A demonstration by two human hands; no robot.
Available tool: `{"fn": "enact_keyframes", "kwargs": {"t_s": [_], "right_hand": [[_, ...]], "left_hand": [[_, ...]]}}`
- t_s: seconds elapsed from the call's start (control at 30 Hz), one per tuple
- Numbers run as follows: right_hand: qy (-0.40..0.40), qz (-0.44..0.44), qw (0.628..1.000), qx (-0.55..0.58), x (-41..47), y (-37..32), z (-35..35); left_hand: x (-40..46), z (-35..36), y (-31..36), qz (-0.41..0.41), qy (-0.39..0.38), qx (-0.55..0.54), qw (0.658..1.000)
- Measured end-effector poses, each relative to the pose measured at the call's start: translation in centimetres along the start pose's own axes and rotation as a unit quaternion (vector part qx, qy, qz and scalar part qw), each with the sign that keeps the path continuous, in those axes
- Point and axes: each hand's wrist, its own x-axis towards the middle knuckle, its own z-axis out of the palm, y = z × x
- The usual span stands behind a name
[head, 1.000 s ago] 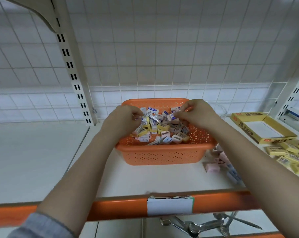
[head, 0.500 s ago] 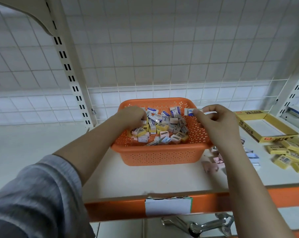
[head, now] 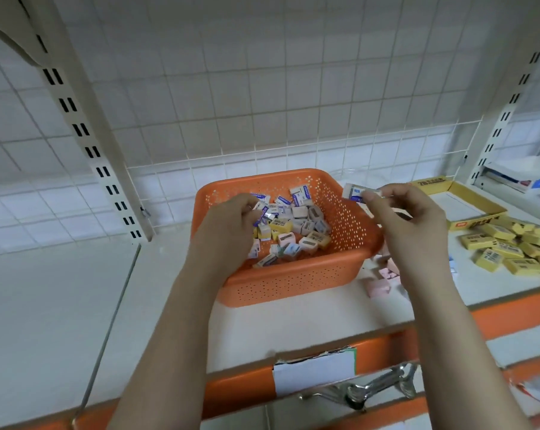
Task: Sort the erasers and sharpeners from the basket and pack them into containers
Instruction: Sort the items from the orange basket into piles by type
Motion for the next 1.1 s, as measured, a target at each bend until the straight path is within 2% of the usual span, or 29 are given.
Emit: {"fn": "enact_keyframes", "kwargs": {"t_s": [0.13,0.33,0.6,0.77,0.87,1.1], "right_hand": [[0.052,0.051,0.995,0.067,-0.3,0.0,-1.8],[0.110,0.082,0.988,0.072,0.1,0.5,-7.3],[0.169,0.094,0.980,0.051,4.2,2.8,-19.3],[0.132,0.087,0.987,-0.015,8.4,4.6,-28.3],[0.111,0.074,0.987,-0.085,12.0,6.2,-33.8],[0.106,0.108,0.956,-0.253,22.6,12.8,-42.9]], "left_hand": [[-0.2,0.0,2.7,0.052,0.047,-0.058,0.996],[-0.4,3.3,6.8,0.084,-0.002,-0.086,0.993],[-0.5,10.5,15.8,0.092,-0.004,-0.116,0.989],[-1.7,17.3,23.3,0.055,-0.001,-0.151,0.987],[-2.3,20.9,27.9,0.044,-0.034,-0.177,0.983],[-2.1,26.6,33.7,0.039,-0.086,-0.172,0.980]]}}
